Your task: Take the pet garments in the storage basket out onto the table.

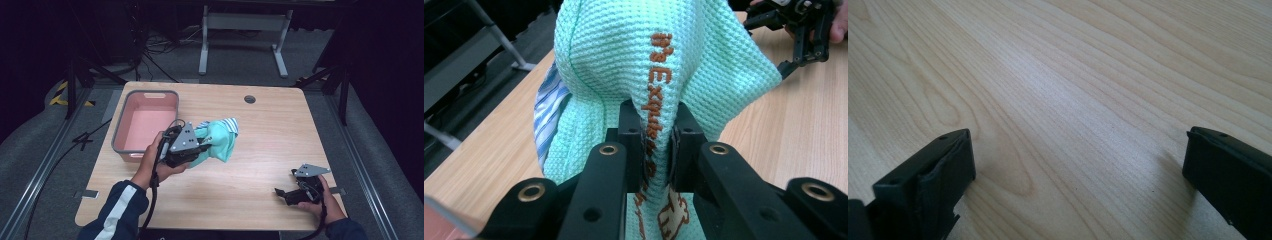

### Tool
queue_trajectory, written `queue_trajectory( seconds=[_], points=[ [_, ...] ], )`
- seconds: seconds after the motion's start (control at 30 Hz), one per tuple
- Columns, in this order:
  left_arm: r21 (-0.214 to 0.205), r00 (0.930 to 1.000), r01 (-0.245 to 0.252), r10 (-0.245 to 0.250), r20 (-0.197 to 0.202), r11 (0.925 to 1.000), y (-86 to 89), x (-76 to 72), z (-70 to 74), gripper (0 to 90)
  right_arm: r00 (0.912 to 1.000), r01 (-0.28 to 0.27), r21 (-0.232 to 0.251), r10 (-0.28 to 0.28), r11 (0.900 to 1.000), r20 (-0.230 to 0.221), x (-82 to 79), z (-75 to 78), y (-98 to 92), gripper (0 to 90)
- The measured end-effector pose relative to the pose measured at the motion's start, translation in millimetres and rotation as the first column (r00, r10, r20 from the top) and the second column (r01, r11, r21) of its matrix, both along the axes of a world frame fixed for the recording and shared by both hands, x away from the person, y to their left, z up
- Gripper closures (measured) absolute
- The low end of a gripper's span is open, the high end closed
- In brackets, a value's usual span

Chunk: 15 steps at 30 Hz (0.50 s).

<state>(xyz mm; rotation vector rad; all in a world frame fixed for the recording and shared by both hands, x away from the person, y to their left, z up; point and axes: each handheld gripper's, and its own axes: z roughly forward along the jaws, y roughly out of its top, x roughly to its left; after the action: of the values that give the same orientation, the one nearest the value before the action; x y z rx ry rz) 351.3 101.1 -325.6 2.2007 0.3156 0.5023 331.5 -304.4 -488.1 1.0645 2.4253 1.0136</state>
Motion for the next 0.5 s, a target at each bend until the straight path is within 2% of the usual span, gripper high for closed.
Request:
queue_trajectory(
  seconds=[0.07, 0.23, 0.27, 0.37, 0.5],
  points=[
    [0.006, 0.9997, 0.023, -0.023, -0.013, 0.9997, -9.6, 0.6, -3.3, 79.8, 1.0, 0.0, 0.0, 0.0, 1.0, 0.0, 0.0, 0.0, 0.0, 0.6],
    [0.02, 0.9985, 0.038, -0.037, -0.04, 0.9991, -25.0, 4.1, -12.8, 79.8, 1.0, -0.001, 0.0, 0.001, 1.0, 0.001, 0.1, 0.0, 0.0, 0.6],
    [0.034, 0.9979, 0.047, -0.045, -0.046, 0.9983, -28.4, 6.0, -15.7, 79.7, 1.0, 0.0, 0.0, 0.0, 1.0, 0.0, 0.0, 0.0, 0.0, 0.6],
    [0.068, 0.9973, 0.047, -0.043, -0.061, 0.9966, -36.9, 10.7, -24.7, 79.7, 1.0, 0.0, 0.0, 0.0, 1.0, 0.0, 0.0, 0.0, 0.0, 0.6],
    [0.088, 0.9948, 0.037, -0.028, -0.098, 0.9955, -43.1, 19.4, -37.1, 79.6, 1.0, 0.0, 0.0, 0.0, 1.0, 0.0, 0.0, 0.0, 0.0, 0.6]
  ],
)
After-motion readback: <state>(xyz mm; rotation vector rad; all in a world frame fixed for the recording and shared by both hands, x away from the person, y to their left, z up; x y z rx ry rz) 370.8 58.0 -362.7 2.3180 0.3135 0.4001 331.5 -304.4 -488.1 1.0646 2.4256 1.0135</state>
